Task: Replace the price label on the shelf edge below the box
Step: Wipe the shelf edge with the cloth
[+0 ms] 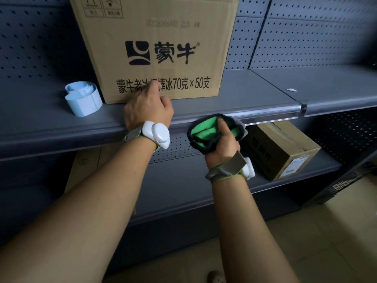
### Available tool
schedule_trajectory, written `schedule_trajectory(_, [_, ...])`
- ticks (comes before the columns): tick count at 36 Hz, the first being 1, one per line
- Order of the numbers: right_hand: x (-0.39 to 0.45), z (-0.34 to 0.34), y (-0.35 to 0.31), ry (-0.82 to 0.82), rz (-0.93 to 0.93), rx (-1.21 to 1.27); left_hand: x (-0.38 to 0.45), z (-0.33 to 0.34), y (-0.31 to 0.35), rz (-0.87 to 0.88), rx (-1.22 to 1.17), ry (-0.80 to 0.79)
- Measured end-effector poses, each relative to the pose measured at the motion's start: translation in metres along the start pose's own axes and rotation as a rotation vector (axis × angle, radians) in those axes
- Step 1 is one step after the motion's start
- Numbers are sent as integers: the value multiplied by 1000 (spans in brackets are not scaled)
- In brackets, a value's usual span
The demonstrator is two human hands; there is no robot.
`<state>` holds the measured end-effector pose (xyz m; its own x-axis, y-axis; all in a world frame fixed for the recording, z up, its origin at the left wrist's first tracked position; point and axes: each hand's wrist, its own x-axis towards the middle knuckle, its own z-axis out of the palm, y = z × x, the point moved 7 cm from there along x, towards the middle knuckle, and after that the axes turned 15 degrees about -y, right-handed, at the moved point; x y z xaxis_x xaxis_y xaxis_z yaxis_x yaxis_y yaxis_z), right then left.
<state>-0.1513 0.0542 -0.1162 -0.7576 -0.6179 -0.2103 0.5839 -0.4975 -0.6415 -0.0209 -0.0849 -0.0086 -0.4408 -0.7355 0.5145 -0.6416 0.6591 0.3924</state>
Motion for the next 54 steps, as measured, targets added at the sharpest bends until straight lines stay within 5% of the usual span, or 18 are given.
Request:
schedule_trajectory(6, [3,0,9,56,-19,39,-1,0,0,6,5,7])
schedule_trajectory(14, [-2,1,38,-158,166,141,0,0,1,-13,0,-17])
schedule_trajectory(26, [7,8,18,-51,-170,-60,0,0,-1,-24,-2,-2])
schedule_trajectory(40, [-8,-5,26,-73,44,17,0,-1,0,-34,-1,-16])
schedule_trajectory(54, [-8,-30,-95,175,-762,-662,-1,0,1,-20,17,0])
